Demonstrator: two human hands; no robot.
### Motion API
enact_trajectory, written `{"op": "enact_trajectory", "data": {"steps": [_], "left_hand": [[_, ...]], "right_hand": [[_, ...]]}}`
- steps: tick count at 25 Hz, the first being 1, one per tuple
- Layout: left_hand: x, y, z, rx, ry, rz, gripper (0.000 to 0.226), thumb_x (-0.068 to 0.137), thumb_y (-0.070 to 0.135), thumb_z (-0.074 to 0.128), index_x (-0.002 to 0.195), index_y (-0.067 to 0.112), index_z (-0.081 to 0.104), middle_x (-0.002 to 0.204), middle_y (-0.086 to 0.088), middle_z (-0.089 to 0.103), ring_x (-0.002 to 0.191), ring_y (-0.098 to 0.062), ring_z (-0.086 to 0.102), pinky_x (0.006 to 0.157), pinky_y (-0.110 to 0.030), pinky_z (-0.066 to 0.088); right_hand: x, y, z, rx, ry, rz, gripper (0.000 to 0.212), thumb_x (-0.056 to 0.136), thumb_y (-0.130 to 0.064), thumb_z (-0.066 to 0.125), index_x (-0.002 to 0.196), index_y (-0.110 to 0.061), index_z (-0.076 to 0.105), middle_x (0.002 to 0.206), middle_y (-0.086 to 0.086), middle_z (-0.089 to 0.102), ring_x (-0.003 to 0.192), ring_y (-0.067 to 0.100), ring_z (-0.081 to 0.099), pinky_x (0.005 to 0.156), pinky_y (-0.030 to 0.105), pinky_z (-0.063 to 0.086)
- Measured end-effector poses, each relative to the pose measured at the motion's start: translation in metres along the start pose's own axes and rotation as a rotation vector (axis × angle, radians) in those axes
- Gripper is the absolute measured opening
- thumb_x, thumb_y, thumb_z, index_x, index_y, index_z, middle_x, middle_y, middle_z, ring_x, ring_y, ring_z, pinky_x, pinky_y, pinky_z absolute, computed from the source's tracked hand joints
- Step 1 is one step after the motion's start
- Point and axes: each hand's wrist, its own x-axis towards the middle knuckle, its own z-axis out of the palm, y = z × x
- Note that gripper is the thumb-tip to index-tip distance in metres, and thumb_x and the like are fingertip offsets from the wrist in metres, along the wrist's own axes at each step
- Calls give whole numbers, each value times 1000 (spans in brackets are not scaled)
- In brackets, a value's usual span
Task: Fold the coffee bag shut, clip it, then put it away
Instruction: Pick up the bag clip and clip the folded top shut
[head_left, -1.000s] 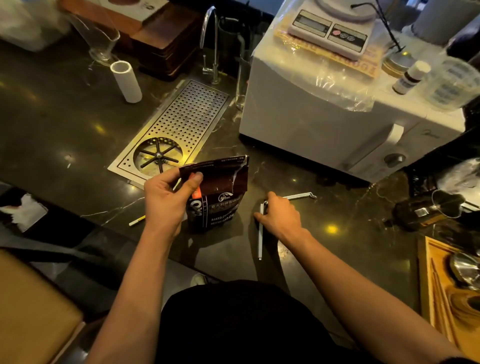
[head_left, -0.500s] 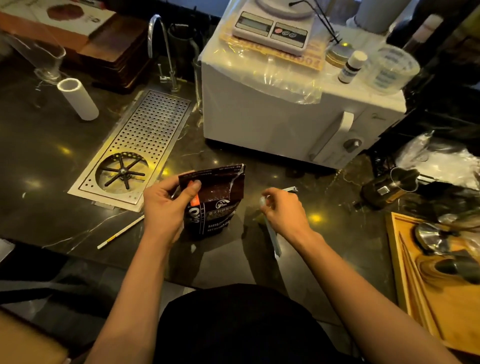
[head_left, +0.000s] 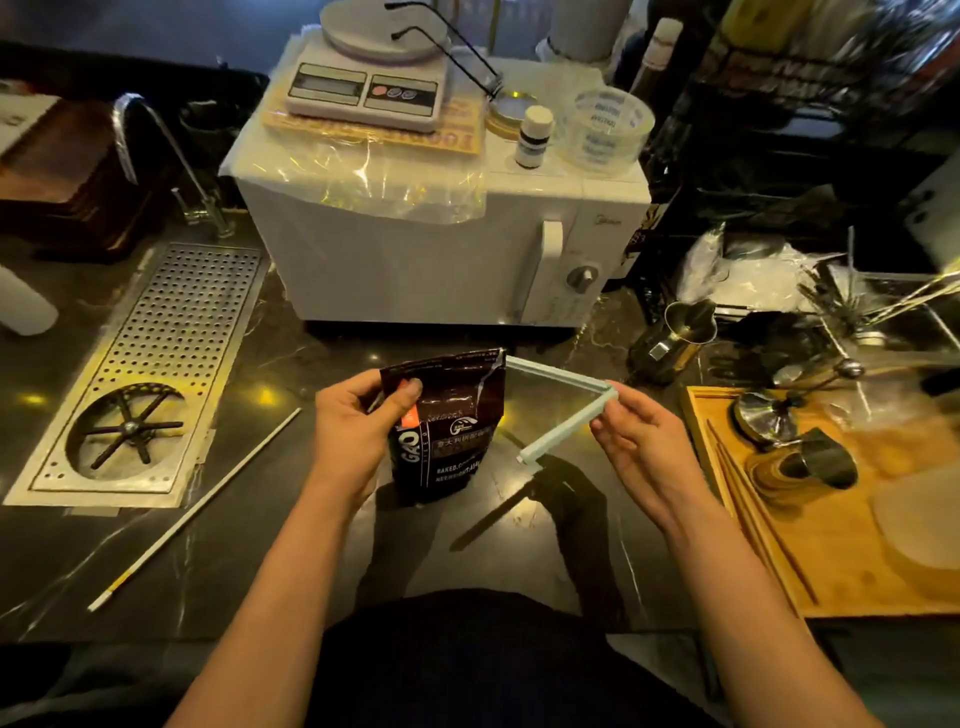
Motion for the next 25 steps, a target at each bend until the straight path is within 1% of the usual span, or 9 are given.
{"op": "enact_trajectory", "data": {"steps": [4, 7, 11, 13, 15, 18, 22, 25], "left_hand": [[5, -9, 19, 12, -71, -47, 20, 82, -3, 67, 89, 15, 74, 80, 3, 77, 80, -13, 71, 73, -25, 56], [5, -17, 24, 29, -83, -77, 19, 83, -2, 68, 93, 12, 74, 84, 1, 77, 82, -16, 72, 74, -27, 57], [9, -20, 16, 32, -75, -98, 18, 84, 0, 67, 95, 12, 74, 87, -2, 77, 85, -20, 72, 76, -30, 58], [8, -21, 14, 22, -65, -102, 18, 84, 0, 67, 95, 12, 74, 87, -2, 77, 84, -19, 72, 74, -29, 57], [5, -21, 16, 26, -71, -99, 20, 83, -1, 67, 95, 13, 74, 86, 0, 78, 84, -16, 72, 75, -28, 58], [2, -22, 16, 29, -58, -107, 23, 82, -3, 67, 95, 15, 74, 85, 1, 77, 83, -16, 72, 79, -30, 58], [1, -22, 13, 43, -57, -96, 23, 83, 0, 68, 97, 17, 75, 92, -12, 75, 87, -24, 71, 83, -39, 59], [-1, -20, 14, 43, -54, -91, 24, 83, 0, 68, 97, 18, 74, 89, -4, 76, 86, -20, 71, 80, -37, 59]], "right_hand": [[0, 12, -7, 298, 12, 106, 25, 95, 0, 49, 112, -9, 66, 103, 11, 66, 78, 12, 72, 68, 19, 60], [2, 21, 1, 337, -28, 131, 26, 95, 2, 48, 113, -8, 64, 100, 11, 65, 74, 12, 73, 65, 19, 59], [4, 27, 19, 264, -89, 126, 24, 93, 5, 49, 106, -8, 65, 85, 7, 70, 73, 11, 72, 67, 19, 60], [6, 26, 28, 197, -129, 112, 25, 93, 6, 50, 107, -8, 66, 83, 5, 72, 75, 11, 71, 68, 19, 59], [9, 24, 38, 126, -168, 92, 26, 92, 7, 51, 110, -6, 65, 85, 4, 74, 77, 12, 72, 68, 19, 58], [11, 23, 47, 30, -220, 63, 25, 91, 8, 54, 106, -6, 67, 89, 4, 75, 79, 11, 73, 67, 18, 58], [12, 23, 53, -54, -235, 55, 21, 89, 5, 58, 102, -7, 69, 95, 8, 72, 80, 13, 73, 69, 19, 60], [15, 24, 53, -127, -241, 40, 24, 89, 3, 60, 112, -2, 66, 100, 14, 68, 78, 15, 73, 67, 19, 59]]}}
